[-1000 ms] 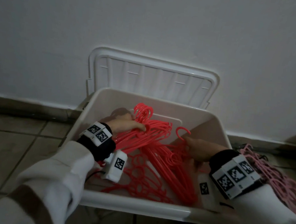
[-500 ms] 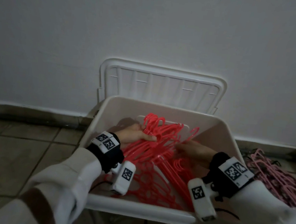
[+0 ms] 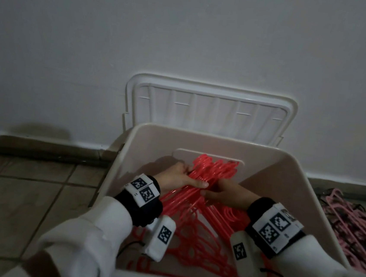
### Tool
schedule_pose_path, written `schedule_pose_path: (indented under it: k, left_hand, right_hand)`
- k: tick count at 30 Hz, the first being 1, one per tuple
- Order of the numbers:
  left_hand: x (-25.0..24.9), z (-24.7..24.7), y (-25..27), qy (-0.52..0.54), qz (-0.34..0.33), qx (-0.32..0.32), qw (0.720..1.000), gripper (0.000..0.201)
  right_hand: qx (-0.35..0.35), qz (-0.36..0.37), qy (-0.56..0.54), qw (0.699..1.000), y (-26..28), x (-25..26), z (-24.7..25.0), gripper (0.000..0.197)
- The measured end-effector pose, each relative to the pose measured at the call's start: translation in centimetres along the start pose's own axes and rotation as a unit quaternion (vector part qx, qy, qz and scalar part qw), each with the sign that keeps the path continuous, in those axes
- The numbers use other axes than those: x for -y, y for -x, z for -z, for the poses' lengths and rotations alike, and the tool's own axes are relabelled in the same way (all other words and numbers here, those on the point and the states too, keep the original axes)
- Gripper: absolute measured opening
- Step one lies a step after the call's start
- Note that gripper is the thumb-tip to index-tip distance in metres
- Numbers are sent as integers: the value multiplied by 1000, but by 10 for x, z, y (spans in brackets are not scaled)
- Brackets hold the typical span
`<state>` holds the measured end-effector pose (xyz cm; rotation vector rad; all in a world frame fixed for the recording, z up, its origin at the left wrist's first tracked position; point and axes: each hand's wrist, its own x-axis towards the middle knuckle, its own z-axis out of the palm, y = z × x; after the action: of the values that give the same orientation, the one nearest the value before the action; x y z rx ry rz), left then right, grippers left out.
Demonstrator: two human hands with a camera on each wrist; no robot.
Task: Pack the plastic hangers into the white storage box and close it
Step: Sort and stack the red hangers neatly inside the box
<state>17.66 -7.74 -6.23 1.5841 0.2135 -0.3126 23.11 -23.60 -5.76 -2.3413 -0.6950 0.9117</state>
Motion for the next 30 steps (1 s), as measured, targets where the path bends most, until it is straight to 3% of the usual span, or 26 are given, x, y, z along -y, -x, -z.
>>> schedule_pose_path:
  k: [3, 6, 8, 12, 16, 19, 21, 24, 27, 30]
  left_hand:
    - [3, -4, -3, 14, 4, 5, 1000, 25]
    - [0, -5, -3, 34, 2, 15, 999, 22]
    - [-3, -4, -2, 45, 4, 21, 999, 22]
    - [-6, 0, 1, 33, 4, 35, 999, 23]
    - [-8, 3, 4, 2, -11, 24, 1000, 11]
    - [-8, 8, 3, -43, -6, 2, 999, 14]
    - [-8, 11, 1, -68, 0, -4, 998, 22]
    - [-8, 14, -1, -114, 0, -6, 993, 36]
    - [-11, 16, -5, -160, -1, -12, 987, 33]
    - [-15, 16, -11, -194, 2, -6, 981, 30]
  right_hand:
    - [-17, 31, 62, 997, 5, -1, 5, 30]
    - [-85, 95, 41, 991, 8, -1, 8, 12]
    - [-130, 127, 8, 983, 6, -5, 11, 13]
    - [-93, 142, -21, 985, 4, -4, 11, 17]
    - [-38, 146, -84, 985, 7, -1, 18, 5]
    - [29, 99, -109, 989, 7, -6, 25, 13]
    - [122, 14, -26, 992, 0, -11, 23, 11]
    - [234, -109, 131, 957, -22, -20, 3, 25]
    - [252, -150, 196, 936, -42, -25, -25, 21]
    - [236, -143, 220, 936, -53, -24, -50, 44]
